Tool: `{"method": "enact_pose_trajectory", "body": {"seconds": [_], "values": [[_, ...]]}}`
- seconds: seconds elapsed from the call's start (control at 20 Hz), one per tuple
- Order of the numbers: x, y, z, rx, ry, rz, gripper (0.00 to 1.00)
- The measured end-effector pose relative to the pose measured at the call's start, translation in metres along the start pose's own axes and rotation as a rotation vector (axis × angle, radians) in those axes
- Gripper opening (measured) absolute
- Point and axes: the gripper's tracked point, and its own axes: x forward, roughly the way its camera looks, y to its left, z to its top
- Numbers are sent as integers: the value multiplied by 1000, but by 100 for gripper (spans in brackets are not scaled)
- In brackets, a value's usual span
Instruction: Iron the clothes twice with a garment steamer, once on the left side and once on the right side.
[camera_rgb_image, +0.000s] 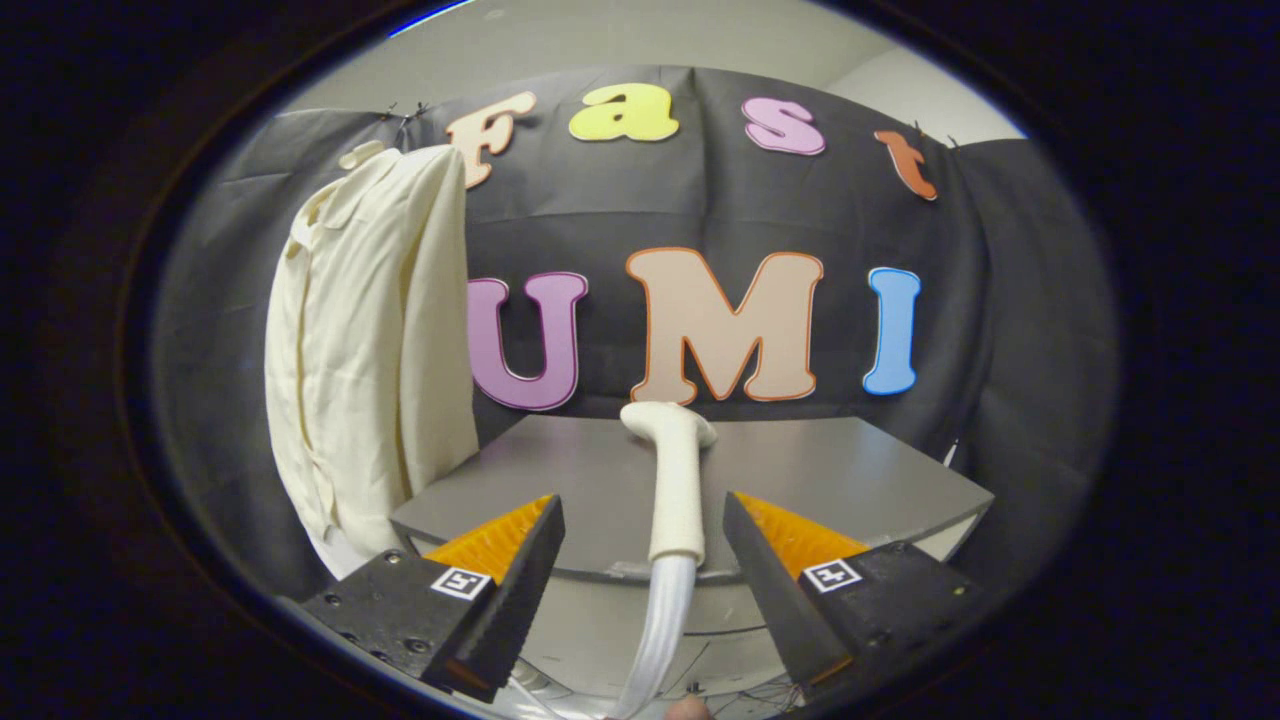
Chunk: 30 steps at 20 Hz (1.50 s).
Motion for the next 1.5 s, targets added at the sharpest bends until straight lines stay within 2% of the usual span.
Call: {"method": "enact_pose_trajectory", "body": {"seconds": [0.1, 0.15, 0.3, 0.55, 0.6, 0.7, 0.75, 0.95, 1.1, 1.2, 1.5], "values": [[26, -5, 2, -1, 35, 2, 95], [36, -6, 4, 2, 49, 1, 88], [62, -9, 0, 20, 109, -15, 84], [91, -25, -37, -38, 308, -71, 61], [94, -25, -31, 7, 268, -78, 55], [98, -26, -33, 59, 290, -93, 43], [99, -26, -28, 45, 251, -98, 44], [97, -25, -31, -42, 239, -106, 40], [93, -20, -28, 80, 261, -70, 37], [81, -23, -16, 172, 222, -83, 36], [-8, 27, -1, 199, 184, -54, 34]]}}
